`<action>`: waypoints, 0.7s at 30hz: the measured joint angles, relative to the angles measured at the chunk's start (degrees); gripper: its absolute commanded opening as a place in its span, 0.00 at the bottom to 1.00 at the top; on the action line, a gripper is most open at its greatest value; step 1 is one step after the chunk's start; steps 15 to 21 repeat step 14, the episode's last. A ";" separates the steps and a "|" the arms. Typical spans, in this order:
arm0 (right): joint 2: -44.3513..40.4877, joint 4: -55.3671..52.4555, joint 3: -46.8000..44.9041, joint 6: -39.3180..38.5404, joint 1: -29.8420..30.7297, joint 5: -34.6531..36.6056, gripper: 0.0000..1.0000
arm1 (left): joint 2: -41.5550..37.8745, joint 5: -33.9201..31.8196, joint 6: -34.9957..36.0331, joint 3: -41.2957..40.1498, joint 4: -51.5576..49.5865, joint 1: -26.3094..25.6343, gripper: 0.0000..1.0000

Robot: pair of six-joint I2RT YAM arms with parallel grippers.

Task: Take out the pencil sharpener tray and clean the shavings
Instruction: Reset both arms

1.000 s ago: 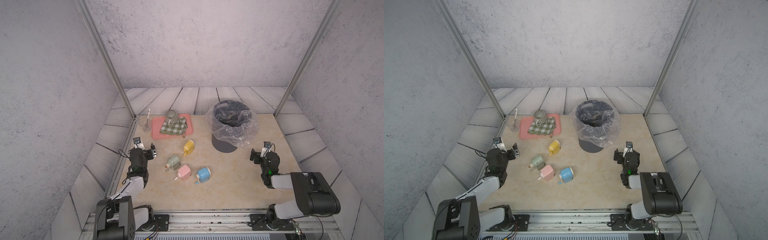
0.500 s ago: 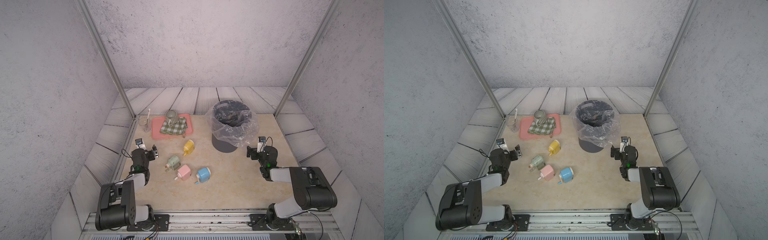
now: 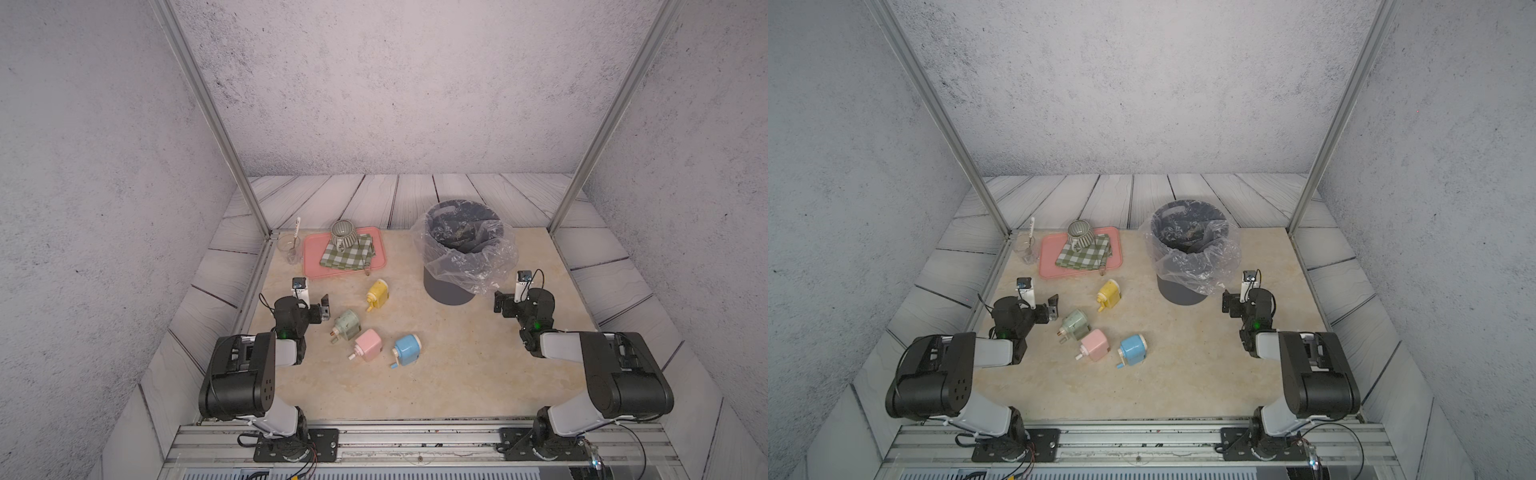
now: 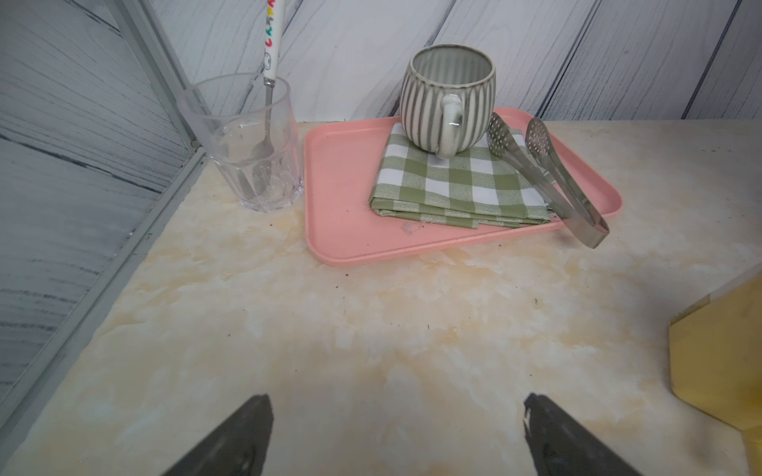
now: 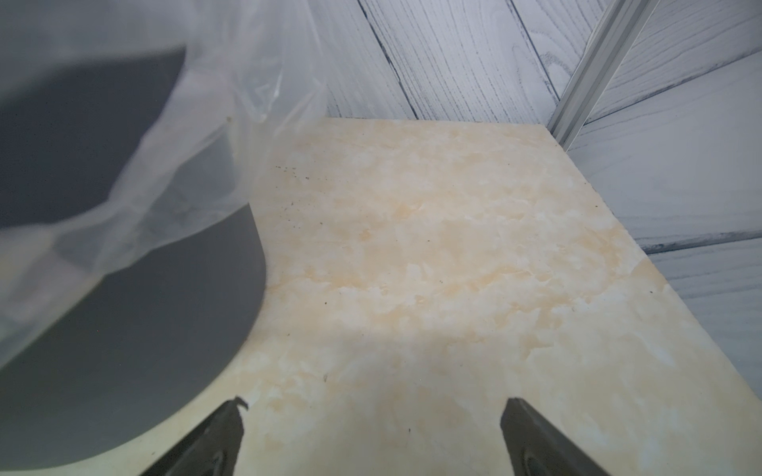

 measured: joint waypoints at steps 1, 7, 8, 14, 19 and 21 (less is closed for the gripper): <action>0.00 -0.04 0.00 0.00 0.00 0.00 0.99 | -0.04 0.07 0.11 0.26 -0.15 0.00 0.99; 0.02 -0.09 0.00 0.00 0.00 0.02 0.99 | -0.11 -2.43 -0.26 2.29 -3.45 -0.04 0.99; 0.02 -0.17 0.02 0.02 0.00 0.02 0.99 | -0.11 -2.99 -0.26 2.64 -3.80 -0.04 0.99; 0.09 -0.81 0.22 0.04 -0.15 0.02 0.99 | -0.11 -4.33 -0.26 3.23 -5.35 -0.37 0.99; 0.09 -0.81 0.22 0.04 -0.15 0.02 0.99 | -0.11 -4.33 -0.26 3.23 -5.35 -0.37 0.99; 0.09 -0.81 0.22 0.04 -0.15 0.02 0.99 | -0.11 -4.33 -0.26 3.23 -5.35 -0.37 0.99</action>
